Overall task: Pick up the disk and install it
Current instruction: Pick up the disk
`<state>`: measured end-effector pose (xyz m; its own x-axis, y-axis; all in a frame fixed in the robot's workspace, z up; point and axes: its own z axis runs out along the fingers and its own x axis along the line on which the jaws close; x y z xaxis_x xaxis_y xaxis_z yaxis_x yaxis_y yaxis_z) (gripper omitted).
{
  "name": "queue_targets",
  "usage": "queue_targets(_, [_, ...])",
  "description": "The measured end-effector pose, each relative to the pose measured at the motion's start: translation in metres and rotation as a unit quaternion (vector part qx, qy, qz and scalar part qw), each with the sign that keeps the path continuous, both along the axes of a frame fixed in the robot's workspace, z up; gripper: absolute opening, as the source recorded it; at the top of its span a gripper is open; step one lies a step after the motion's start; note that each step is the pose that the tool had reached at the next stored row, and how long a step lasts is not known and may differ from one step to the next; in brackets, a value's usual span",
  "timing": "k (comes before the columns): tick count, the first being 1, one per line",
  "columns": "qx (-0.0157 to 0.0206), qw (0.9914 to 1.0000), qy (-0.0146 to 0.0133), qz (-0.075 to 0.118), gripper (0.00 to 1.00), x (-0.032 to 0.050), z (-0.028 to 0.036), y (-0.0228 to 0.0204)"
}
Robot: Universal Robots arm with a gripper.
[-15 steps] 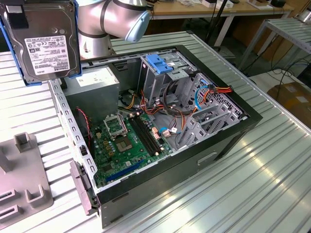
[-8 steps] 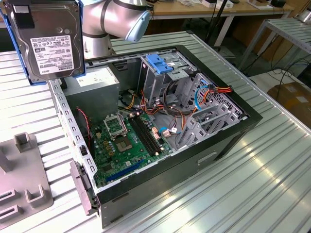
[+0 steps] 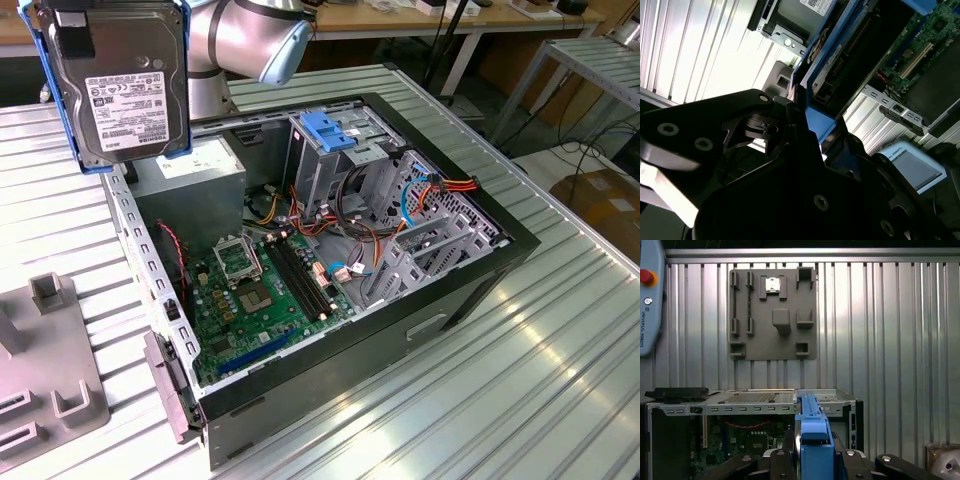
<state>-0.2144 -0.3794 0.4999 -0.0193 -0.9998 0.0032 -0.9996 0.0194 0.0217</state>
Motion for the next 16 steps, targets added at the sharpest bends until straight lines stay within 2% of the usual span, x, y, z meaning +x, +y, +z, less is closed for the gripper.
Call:
queue_targets(2, [-0.0013, 1.0, 0.0, 0.0, 0.37, 0.0081, -0.0001, 0.0])
queue_targets(9, [-0.0025, 1.0, 0.0, 0.0, 0.37, 0.0158, -0.0003, -0.0005])
queue_targets(16, [-0.0058, 0.99998, 0.0, 0.0, 0.37, 0.0253, -0.0005, -0.0015])
